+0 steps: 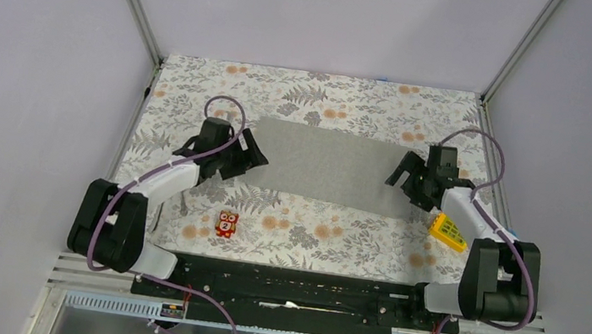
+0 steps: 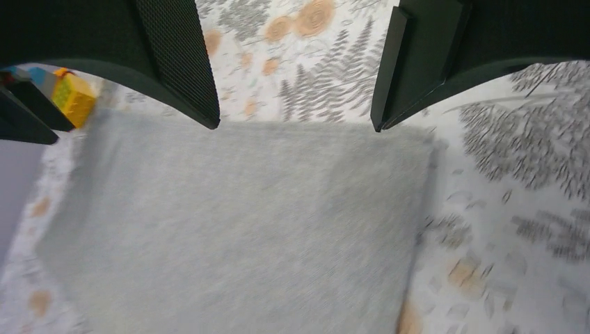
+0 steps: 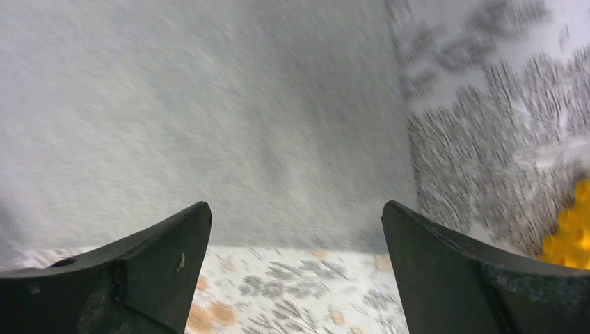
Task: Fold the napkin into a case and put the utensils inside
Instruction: Smooth out the rectangle-folded napkin at the center of the board.
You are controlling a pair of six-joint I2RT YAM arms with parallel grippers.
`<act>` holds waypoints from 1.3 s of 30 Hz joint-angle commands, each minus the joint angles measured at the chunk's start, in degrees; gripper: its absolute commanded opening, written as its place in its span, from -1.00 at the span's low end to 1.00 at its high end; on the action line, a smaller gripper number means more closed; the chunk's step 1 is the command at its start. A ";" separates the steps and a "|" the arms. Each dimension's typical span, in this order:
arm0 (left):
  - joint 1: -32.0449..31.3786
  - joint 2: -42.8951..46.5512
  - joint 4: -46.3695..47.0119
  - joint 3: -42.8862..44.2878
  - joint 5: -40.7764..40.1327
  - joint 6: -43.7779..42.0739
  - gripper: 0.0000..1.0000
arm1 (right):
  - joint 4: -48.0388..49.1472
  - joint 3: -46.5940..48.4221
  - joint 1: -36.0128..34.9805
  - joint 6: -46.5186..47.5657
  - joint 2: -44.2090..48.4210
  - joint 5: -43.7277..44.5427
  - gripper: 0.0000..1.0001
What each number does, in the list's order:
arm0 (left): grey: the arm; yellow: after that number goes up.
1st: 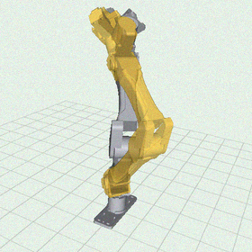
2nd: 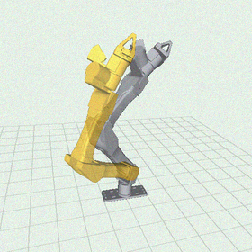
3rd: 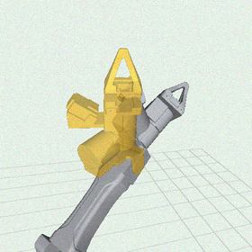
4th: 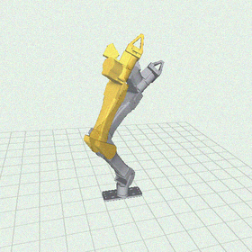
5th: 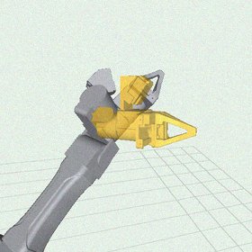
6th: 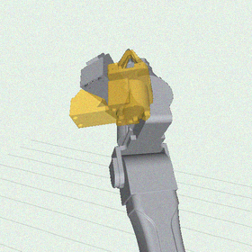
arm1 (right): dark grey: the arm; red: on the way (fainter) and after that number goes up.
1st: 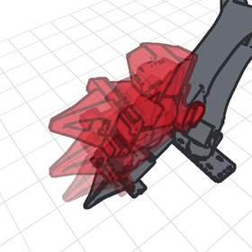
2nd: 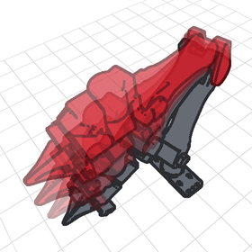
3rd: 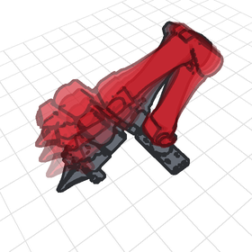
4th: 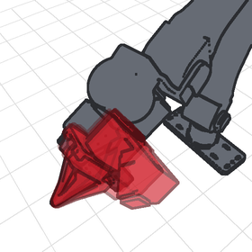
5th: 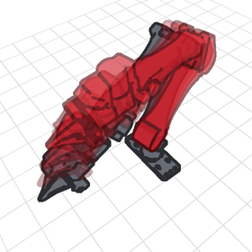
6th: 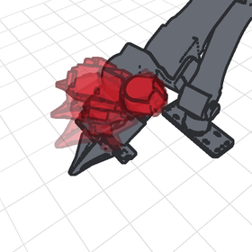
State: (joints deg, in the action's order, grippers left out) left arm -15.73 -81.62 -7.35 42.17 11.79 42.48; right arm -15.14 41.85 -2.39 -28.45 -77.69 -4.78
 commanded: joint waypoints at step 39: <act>5.12 -35.94 33.07 32.05 10.72 1.21 0.67 | 17.53 32.00 8.01 -0.34 -28.63 -16.54 0.99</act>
State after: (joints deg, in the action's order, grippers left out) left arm -10.20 -122.34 17.96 74.91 17.30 44.58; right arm 0.93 75.61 8.84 -32.21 -114.61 -17.04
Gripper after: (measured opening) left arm 0.834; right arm 0.994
